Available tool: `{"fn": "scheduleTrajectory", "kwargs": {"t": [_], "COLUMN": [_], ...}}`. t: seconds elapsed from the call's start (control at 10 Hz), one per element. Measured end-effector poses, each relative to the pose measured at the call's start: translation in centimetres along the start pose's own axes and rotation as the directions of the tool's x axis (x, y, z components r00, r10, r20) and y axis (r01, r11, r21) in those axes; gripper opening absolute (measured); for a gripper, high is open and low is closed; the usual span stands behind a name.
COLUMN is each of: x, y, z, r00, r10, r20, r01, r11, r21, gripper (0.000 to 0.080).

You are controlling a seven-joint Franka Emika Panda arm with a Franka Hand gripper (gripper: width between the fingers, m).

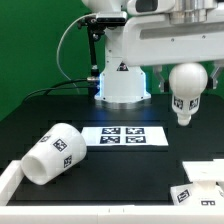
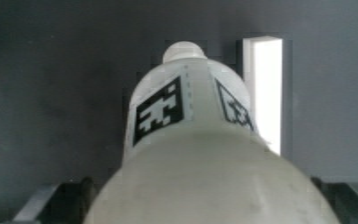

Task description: Assemble lamp

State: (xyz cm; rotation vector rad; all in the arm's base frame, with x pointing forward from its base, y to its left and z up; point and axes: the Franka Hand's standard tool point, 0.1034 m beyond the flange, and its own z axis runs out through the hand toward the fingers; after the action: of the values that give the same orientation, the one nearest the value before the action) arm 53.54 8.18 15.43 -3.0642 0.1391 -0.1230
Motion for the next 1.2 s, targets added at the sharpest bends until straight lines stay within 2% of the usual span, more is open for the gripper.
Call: {"fn": "scheduleTrajectory", "kwargs": {"t": [0.2, 0.3, 0.4, 0.6, 0.7, 0.9, 1.0, 1.1, 1.2], "x": [0.7, 2.0, 4.3, 6.9, 7.1, 6.9, 6.9, 7.4, 8.9], "y": [-0.3, -0.5, -0.8, -1.7, -2.1, -1.9, -1.5, -0.5, 0.0], "z": [0.0, -0.5, -1.1, -1.0, -0.7, -0.6, -0.4, -0.4, -0.4], "r00": [0.99, 0.983, 0.961, 0.924, 0.913, 0.918, 0.924, 0.936, 0.942], "r10": [-0.014, -0.028, -0.028, -0.056, -0.077, -0.07, -0.1, -0.119, -0.117], "r20": [-0.143, -0.182, -0.274, -0.378, -0.401, -0.39, -0.37, -0.332, -0.315], "r01": [0.015, 0.03, 0.033, 0.064, 0.083, 0.076, 0.1, 0.114, 0.109], "r11": [1.0, 1.0, 0.999, 0.998, 0.997, 0.997, 0.995, 0.993, 0.993], "r21": [0.008, 0.007, 0.013, 0.007, -0.002, -0.001, -0.017, -0.035, -0.042], "gripper": [0.0574, 0.0574, 0.0574, 0.0574, 0.0574, 0.0574, 0.0574, 0.0574, 0.0574]}}
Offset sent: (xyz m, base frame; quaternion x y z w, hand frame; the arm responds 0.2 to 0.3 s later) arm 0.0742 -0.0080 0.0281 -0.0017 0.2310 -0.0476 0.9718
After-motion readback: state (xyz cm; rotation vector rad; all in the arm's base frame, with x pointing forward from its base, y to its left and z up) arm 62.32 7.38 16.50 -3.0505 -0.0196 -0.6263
